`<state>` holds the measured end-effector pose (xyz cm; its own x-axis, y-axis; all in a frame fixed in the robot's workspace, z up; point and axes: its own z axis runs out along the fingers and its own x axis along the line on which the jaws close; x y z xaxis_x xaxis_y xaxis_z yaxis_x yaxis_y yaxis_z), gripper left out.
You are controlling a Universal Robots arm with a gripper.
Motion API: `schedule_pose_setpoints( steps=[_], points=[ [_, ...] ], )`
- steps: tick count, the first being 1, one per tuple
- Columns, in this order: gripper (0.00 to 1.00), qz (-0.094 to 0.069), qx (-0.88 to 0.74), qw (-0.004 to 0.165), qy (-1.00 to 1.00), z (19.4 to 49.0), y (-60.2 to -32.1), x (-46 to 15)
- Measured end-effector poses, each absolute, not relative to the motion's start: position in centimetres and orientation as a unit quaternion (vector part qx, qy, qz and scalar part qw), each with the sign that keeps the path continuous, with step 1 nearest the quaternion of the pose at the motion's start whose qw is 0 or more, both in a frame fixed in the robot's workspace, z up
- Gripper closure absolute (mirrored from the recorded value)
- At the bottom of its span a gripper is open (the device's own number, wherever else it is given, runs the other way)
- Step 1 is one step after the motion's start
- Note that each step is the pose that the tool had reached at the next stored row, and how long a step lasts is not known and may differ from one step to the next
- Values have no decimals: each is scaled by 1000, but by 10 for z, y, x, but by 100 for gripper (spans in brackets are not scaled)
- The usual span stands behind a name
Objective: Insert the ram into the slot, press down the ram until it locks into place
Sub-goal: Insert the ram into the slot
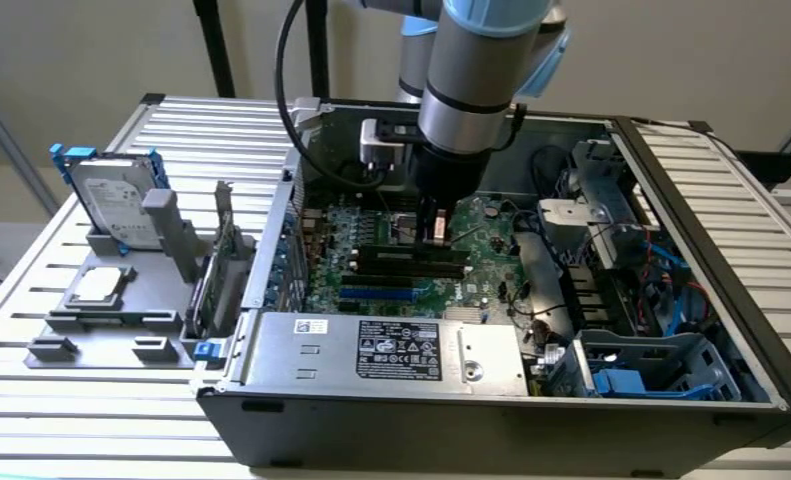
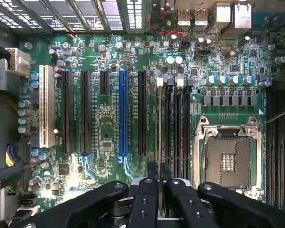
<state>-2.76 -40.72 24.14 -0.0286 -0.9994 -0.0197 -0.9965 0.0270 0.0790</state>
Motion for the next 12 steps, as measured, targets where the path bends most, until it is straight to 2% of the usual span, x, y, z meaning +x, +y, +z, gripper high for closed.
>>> schedule_pose_setpoints(
  steps=[12],
  points=[
    [87, -35, 697, 21, -716, 234, -406, -29]
  ],
)
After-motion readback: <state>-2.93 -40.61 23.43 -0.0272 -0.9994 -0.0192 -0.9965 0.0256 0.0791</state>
